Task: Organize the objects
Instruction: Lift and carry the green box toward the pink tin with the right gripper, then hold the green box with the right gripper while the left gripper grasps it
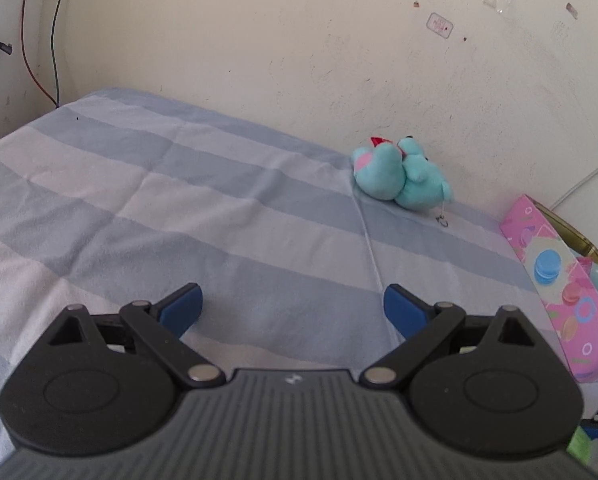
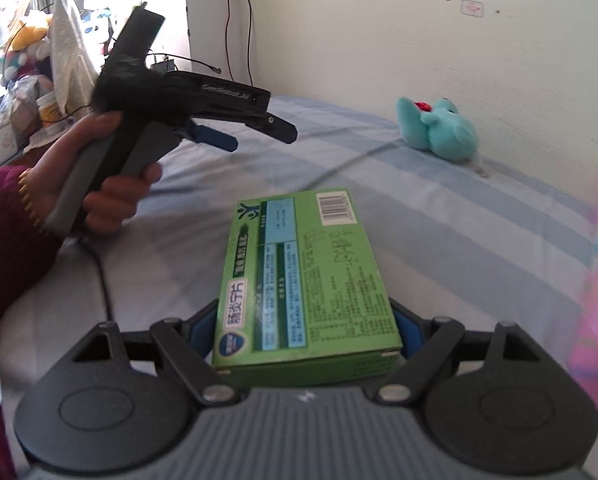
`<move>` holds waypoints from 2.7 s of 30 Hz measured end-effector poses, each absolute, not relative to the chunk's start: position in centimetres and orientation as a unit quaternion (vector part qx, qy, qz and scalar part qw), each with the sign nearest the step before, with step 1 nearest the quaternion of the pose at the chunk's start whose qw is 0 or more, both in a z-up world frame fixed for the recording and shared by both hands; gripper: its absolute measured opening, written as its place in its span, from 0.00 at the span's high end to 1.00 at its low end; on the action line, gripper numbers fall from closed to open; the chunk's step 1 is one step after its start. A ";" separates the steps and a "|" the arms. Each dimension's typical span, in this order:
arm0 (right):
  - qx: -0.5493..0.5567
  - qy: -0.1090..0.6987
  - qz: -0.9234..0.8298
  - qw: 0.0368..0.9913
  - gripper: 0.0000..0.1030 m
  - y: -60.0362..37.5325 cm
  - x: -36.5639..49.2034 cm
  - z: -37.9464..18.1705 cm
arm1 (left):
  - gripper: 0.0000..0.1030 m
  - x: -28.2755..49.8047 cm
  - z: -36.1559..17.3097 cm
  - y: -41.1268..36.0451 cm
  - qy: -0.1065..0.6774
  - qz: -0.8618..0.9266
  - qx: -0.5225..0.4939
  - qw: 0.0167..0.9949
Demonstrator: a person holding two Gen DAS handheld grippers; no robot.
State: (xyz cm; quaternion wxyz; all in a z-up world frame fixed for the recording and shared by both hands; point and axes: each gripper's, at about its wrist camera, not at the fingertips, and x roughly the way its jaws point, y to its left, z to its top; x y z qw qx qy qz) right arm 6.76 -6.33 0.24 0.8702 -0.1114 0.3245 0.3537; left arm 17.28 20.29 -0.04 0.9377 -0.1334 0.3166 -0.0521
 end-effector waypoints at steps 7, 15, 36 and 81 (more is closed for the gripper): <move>-0.062 0.328 0.296 0.895 0.12 -11.4 5.7 0.4 | 0.04 17.2 -0.1 19.4 0.315 -0.039 -0.106 0.942; -0.065 0.331 0.297 0.894 0.03 -11.2 5.5 0.4 | 0.04 17.2 -0.1 19.6 0.316 -0.040 -0.107 0.942; -0.127 0.316 0.282 0.897 0.16 -12.2 2.5 0.8 | 0.04 16.4 0.0 18.5 0.286 -0.091 -0.086 0.950; 0.023 0.174 0.176 0.969 0.41 -26.6 -3.1 6.1 | 0.22 6.3 9.2 -8.4 0.176 -0.377 0.041 0.908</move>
